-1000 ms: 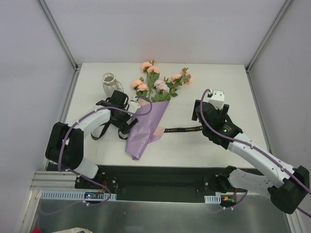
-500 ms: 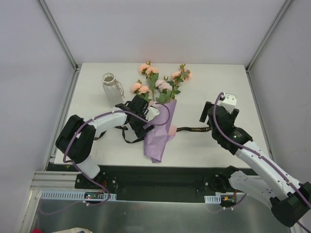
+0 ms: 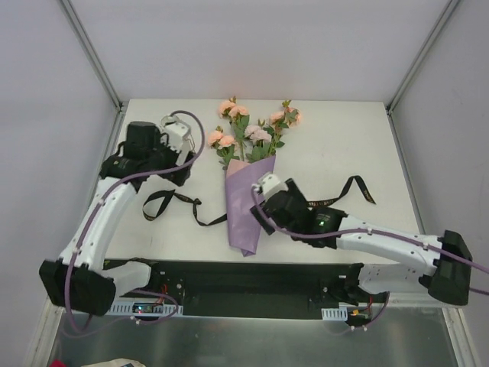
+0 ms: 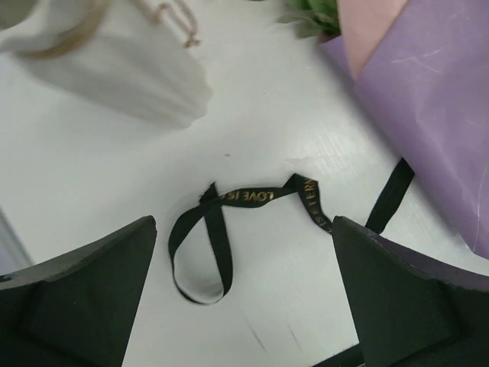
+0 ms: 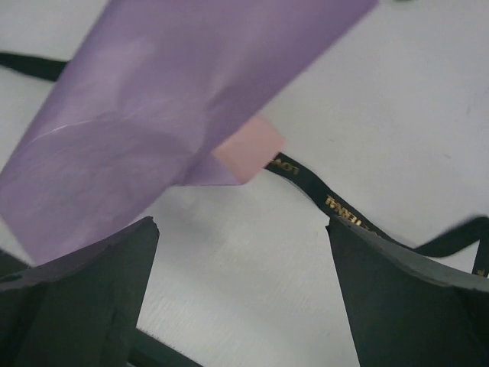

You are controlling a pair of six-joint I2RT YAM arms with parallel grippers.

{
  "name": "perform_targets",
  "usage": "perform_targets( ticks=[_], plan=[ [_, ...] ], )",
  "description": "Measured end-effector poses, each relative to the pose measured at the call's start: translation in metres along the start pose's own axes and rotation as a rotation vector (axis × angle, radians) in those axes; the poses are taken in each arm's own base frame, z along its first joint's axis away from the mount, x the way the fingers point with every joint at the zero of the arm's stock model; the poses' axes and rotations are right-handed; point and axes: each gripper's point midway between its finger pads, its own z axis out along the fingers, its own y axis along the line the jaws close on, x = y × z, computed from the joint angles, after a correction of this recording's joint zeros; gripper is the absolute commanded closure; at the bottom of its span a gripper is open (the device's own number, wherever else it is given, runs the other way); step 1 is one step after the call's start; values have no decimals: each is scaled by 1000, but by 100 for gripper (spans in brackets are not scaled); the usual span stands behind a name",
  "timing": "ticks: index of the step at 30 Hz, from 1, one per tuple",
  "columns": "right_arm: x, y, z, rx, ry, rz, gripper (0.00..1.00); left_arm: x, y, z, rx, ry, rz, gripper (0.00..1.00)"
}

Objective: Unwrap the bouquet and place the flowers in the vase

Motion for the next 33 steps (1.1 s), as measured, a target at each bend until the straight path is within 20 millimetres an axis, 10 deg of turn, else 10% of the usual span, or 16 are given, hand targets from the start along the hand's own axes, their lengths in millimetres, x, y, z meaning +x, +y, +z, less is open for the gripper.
perform_targets(
  ticks=[5,11,22,33],
  plan=[
    [-2,71,-10,-150,14,-284,4,8,22,-61,-110,-120,-99,1],
    [6,118,-13,-219,45,-502,4,49,0,-48,-10,-19,-191,1],
    [47,150,5,-261,175,-679,4,67,-20,-32,111,82,-263,1],
    [45,160,33,-140,126,-753,1,69,-22,-39,106,81,-254,1]
  ],
)
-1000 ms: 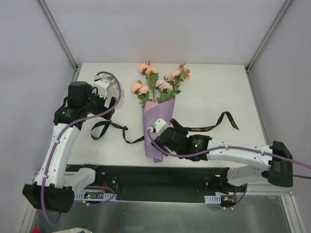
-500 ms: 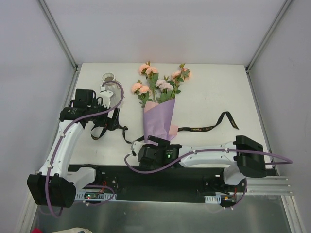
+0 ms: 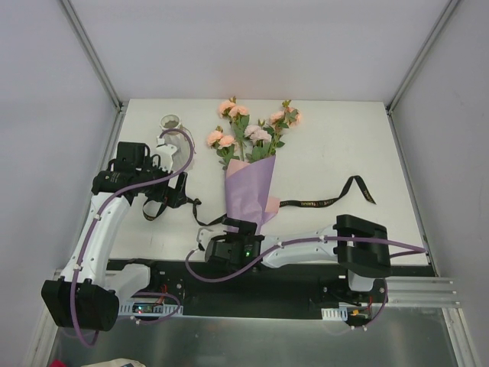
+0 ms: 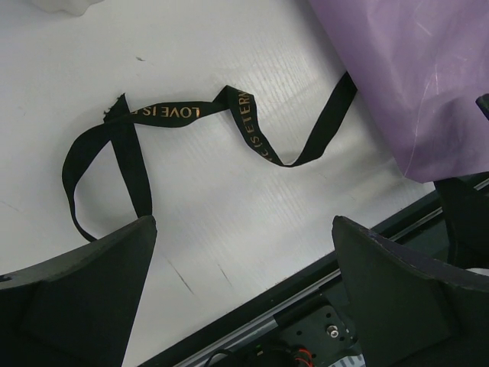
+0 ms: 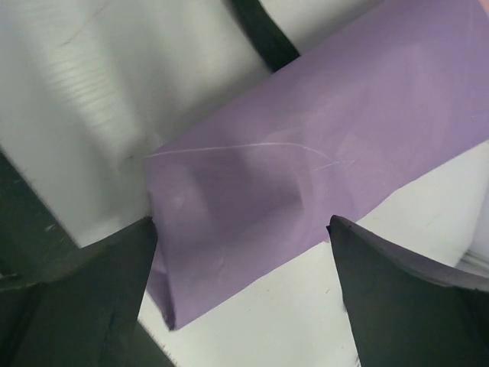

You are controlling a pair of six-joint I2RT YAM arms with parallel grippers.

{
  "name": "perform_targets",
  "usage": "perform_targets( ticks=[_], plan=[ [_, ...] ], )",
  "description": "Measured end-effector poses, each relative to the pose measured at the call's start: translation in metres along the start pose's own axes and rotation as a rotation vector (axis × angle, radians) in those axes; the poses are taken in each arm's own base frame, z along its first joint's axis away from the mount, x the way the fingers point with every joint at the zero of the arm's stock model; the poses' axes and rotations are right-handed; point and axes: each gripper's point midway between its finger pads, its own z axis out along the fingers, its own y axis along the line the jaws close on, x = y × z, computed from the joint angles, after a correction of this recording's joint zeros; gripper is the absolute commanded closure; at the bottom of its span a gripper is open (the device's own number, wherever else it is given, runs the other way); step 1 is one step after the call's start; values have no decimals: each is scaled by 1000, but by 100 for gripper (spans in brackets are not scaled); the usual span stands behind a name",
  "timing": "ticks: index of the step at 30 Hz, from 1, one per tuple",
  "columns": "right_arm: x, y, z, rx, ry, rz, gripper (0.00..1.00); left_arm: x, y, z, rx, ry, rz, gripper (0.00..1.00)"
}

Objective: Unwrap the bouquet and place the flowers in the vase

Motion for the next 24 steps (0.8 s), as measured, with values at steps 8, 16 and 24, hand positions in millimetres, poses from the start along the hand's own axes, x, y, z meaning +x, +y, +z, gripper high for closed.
perform_targets(
  ticks=[8,16,24],
  plan=[
    [-2,-27,16,207,-36,-5,5,0,0,0,0,0,9,1],
    [-13,-66,4,424,-125,50,7,0,0,0,0,0,12,1],
    [-19,-135,-65,628,-277,324,5,0,0,0,1,0,12,1]
  ],
)
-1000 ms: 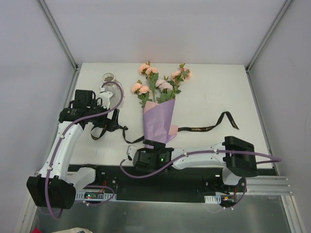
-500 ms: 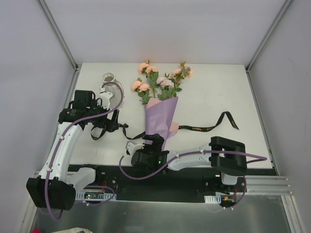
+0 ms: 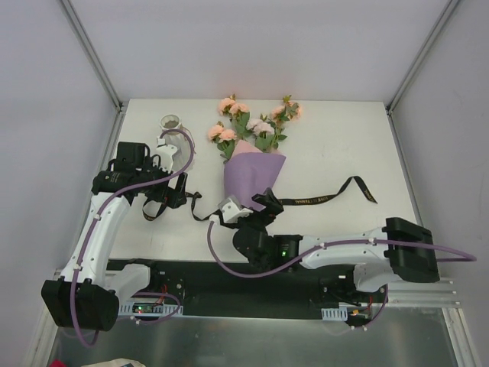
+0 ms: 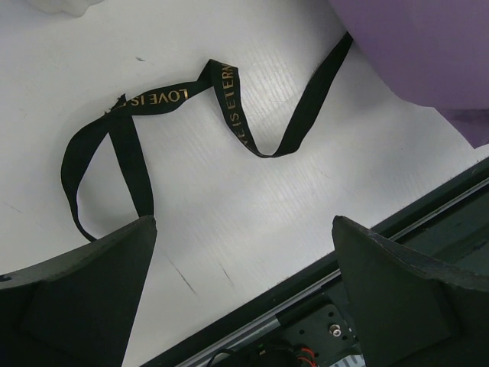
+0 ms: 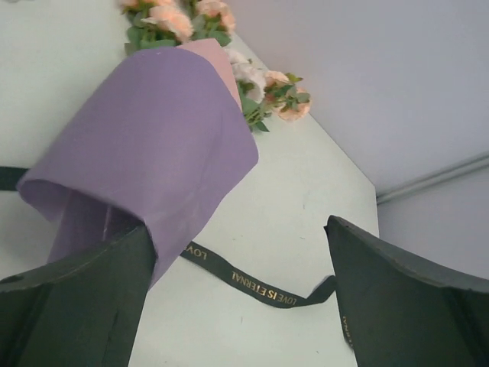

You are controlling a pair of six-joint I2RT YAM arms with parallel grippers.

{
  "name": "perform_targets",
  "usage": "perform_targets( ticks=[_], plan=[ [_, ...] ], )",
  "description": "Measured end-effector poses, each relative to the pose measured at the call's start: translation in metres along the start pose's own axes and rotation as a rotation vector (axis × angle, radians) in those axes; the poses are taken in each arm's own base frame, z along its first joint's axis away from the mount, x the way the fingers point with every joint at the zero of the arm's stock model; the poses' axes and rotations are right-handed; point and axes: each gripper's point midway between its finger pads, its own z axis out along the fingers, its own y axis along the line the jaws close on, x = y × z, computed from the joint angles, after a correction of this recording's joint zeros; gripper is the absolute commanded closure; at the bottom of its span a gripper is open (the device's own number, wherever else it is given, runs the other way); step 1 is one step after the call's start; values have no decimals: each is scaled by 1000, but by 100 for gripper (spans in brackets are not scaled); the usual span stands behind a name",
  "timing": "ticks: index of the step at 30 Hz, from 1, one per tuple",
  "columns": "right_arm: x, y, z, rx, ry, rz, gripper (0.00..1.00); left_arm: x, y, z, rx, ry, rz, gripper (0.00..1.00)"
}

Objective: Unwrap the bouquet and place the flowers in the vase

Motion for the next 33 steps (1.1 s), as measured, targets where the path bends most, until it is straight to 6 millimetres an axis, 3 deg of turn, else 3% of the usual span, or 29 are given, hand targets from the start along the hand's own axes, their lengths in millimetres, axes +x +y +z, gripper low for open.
perform_targets(
  ticks=[3,10,13,16,20,23,26,29,33],
  plan=[
    [3,-25,-7,66,4,72,5,0,0,1,1,3,-1,1],
    [42,-78,-31,174,91,242,2,-3,2,2,5,15,-7,1],
    [49,-95,-40,231,119,480,0,-7,2,3,11,12,-6,1],
    [50,-98,-42,267,115,575,4,-12,2,3,14,12,-6,1],
    [63,-95,-44,286,129,572,4,-16,1,3,27,5,-6,1],
    [59,-104,-40,321,142,612,4,-17,0,2,30,2,-5,1],
    [50,-130,-30,390,157,702,4,-17,0,2,30,1,-4,1],
    [49,-177,-24,500,169,833,4,-18,0,2,30,0,-4,1],
    [53,-236,-29,628,161,968,4,-23,0,-1,29,-13,2,1]
  ],
)
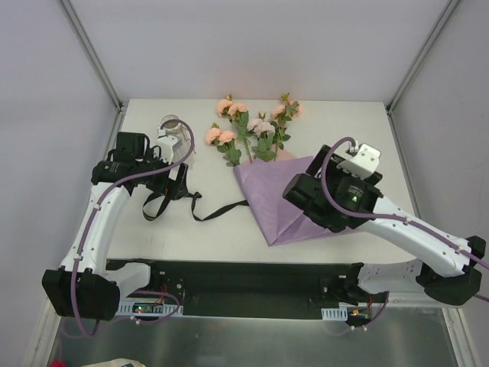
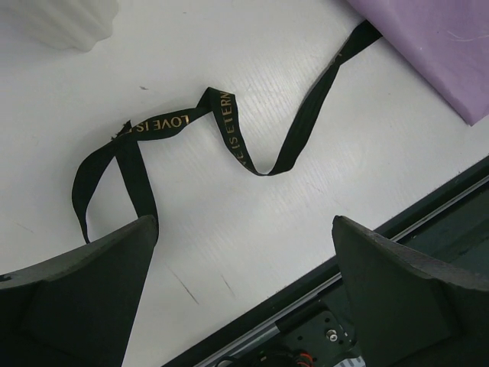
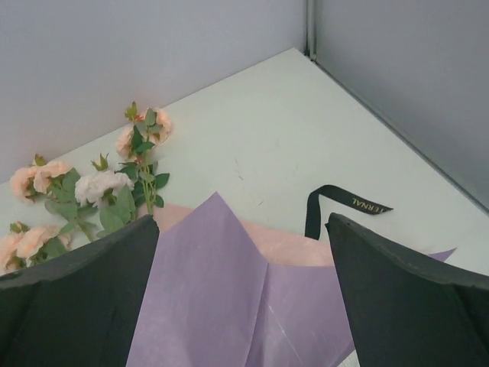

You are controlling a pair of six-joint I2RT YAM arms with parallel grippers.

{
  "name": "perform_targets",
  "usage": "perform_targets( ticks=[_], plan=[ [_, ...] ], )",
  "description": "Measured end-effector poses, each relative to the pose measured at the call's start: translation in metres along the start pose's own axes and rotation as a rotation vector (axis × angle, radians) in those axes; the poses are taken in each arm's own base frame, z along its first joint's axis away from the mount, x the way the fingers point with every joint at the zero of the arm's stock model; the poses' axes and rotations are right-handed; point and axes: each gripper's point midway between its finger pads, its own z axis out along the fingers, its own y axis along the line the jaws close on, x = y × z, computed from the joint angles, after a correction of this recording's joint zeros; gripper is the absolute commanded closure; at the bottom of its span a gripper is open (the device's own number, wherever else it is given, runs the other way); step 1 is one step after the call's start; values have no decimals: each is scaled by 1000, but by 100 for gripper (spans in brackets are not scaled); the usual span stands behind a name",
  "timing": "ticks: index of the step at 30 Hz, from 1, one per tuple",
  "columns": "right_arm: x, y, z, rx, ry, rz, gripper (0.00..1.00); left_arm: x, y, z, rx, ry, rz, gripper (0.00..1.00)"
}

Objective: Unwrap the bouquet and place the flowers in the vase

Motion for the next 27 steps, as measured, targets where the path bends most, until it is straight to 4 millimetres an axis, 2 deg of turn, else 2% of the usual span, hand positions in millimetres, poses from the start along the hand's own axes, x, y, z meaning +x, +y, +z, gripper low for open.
perform_targets(
  ticks=[2,4,6,7,9,11,16,20,24,27],
  plan=[
    [-12,-8,5,27,-11,9,4,-2,0,-1,1,-7,3,1],
    [-10,-10,10,55,-7,-86,4,-3,-1,-2,1,-10,4,1],
    [22,-1,17,44,101,-200,4,-4,-1,-2,2,-10,3,1],
    [49,4,24,28,182,-229,4,-4,-1,-2,2,-10,2,1],
    [102,2,41,-2,366,-283,4,-4,-1,-2,1,-11,-1,1],
    [123,1,59,-21,479,-290,4,-4,-2,-3,0,-15,0,1],
    [125,25,86,-171,594,-171,4,-7,-5,-12,-11,-48,17,1],
    [133,18,102,-201,658,-91,4,-8,-6,-14,-12,-57,21,1],
    [168,2,105,-184,752,-98,1,-8,-6,-15,-13,-61,23,1],
    [203,-16,99,-164,846,-107,6,-8,-7,-18,-15,-70,26,1]
  ],
)
